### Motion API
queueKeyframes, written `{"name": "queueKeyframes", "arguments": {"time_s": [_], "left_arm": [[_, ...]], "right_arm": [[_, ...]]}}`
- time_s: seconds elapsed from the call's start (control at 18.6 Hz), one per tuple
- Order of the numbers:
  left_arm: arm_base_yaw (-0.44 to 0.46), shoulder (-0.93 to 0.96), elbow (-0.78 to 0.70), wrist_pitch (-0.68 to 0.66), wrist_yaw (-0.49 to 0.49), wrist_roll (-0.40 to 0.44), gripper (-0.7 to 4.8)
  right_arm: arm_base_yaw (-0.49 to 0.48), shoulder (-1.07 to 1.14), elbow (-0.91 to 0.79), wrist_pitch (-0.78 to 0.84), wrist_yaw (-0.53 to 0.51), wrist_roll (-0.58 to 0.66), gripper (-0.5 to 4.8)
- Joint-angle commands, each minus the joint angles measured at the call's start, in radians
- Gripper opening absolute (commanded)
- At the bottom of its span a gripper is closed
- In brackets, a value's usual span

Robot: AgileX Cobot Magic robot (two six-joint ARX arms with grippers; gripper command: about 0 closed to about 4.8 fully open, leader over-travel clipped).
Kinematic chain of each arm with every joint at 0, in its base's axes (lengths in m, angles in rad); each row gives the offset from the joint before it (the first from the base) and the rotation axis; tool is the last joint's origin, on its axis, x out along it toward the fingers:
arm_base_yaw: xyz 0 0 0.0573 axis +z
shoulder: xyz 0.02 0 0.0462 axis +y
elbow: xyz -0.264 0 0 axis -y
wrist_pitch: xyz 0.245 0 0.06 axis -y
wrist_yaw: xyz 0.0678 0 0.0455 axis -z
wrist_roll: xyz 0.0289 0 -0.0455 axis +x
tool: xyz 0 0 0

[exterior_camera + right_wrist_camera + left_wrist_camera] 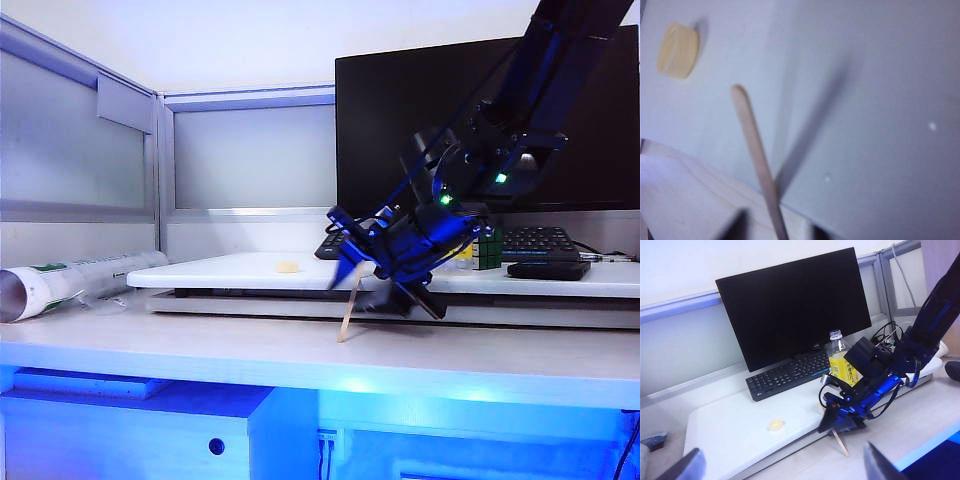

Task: Grab a stick from the table and stick it in a plastic bottle.

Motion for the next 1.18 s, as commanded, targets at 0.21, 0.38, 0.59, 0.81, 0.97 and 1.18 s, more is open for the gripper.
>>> {"name": "queueKeyframes", "arguments": {"time_s": [0.21, 0.38, 0.59, 0.81, 0.97, 1.18], "left_arm": [[0.001, 0.001, 0.003, 0.005, 0.007, -0.003, 4.24], [0.001, 0.001, 0.003, 0.005, 0.007, -0.003, 4.24], [0.001, 0.001, 0.003, 0.005, 0.007, -0.003, 4.24], [0.001, 0.001, 0.003, 0.005, 0.007, -0.003, 4.24], [0.001, 0.001, 0.003, -0.014, 0.007, -0.003, 4.24], [0.001, 0.001, 0.003, -0.048, 0.006, -0.005, 4.24]], "right_arm": [[0.003, -0.008, 0.006, 0.042, -0.002, 0.000, -0.06], [0.002, -0.020, 0.006, 0.053, -0.053, 0.000, -0.06], [0.002, -0.067, 0.006, 0.075, -0.118, 0.000, -0.06], [0.002, -0.148, 0.006, 0.112, -0.118, -0.005, -0.06], [0.002, -0.272, 0.006, 0.163, -0.115, -0.010, -0.06], [0.002, -0.365, 0.006, 0.169, -0.070, -0.094, -0.06]]}}
